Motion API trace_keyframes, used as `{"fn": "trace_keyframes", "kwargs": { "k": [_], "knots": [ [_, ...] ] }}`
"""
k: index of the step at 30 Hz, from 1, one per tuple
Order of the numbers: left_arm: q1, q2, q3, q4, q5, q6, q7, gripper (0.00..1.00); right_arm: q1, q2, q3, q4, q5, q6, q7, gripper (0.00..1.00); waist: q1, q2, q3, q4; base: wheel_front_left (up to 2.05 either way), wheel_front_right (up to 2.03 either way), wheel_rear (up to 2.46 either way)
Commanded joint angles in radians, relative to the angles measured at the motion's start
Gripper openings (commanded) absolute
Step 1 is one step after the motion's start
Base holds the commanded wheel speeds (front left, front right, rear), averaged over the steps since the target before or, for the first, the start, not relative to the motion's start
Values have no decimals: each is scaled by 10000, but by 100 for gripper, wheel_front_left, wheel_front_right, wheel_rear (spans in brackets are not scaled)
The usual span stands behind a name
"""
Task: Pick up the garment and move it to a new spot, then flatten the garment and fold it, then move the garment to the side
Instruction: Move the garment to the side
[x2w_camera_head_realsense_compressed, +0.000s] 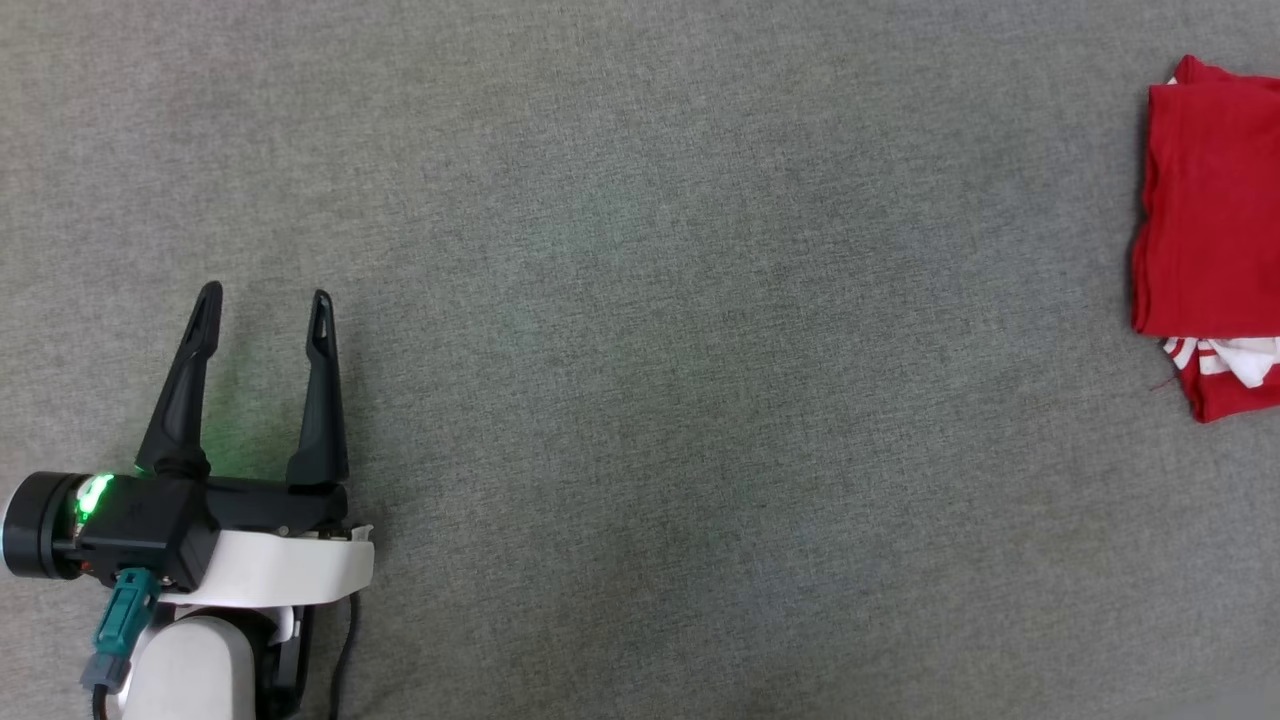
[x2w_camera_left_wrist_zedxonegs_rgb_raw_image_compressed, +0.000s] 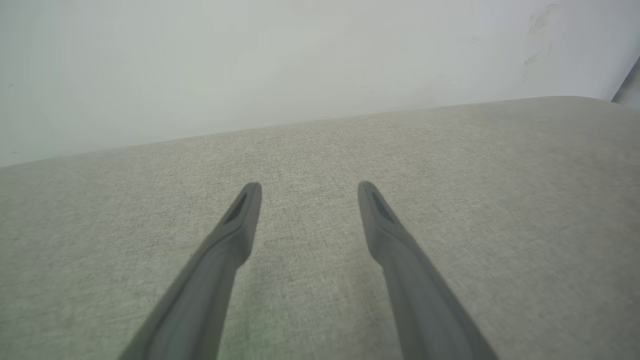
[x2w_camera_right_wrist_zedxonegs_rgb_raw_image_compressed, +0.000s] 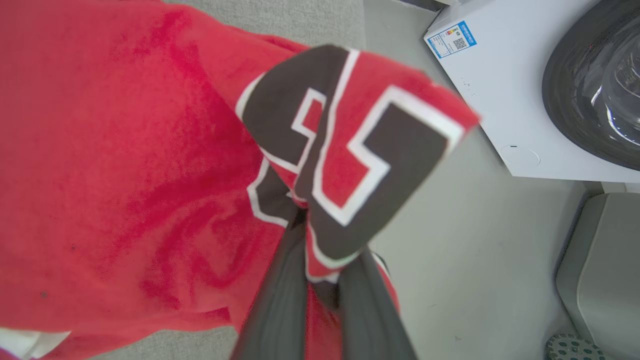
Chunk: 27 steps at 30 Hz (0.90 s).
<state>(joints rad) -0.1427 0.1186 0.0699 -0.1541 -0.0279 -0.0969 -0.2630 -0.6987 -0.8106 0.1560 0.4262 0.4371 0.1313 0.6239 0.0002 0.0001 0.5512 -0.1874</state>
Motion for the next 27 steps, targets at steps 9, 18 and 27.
{"fn": "trace_keyframes", "kwargs": {
  "k": [9, 18, 27],
  "knots": [
    [118, -157, 148, 198, 44, 21, -22, 100, 68, 663, -769, -51, -1177, -11, -947, 100, -2, -1, -789, 12, 0, 0, 0],
    [847, -454, 21, 615, 11, 265, -22, 100, -142, 2066, -2224, -611, -2930, -9, -4019, 100, -2, -1, -2366, 241, 0, 0, 0],
    [1592, -593, -133, 841, -32, 511, -22, 100, 895, 3916, -2252, -1896, -3623, -9, -7451, 100, -2, -1, -3543, 782, 0, 0, 0]
  ]
}}
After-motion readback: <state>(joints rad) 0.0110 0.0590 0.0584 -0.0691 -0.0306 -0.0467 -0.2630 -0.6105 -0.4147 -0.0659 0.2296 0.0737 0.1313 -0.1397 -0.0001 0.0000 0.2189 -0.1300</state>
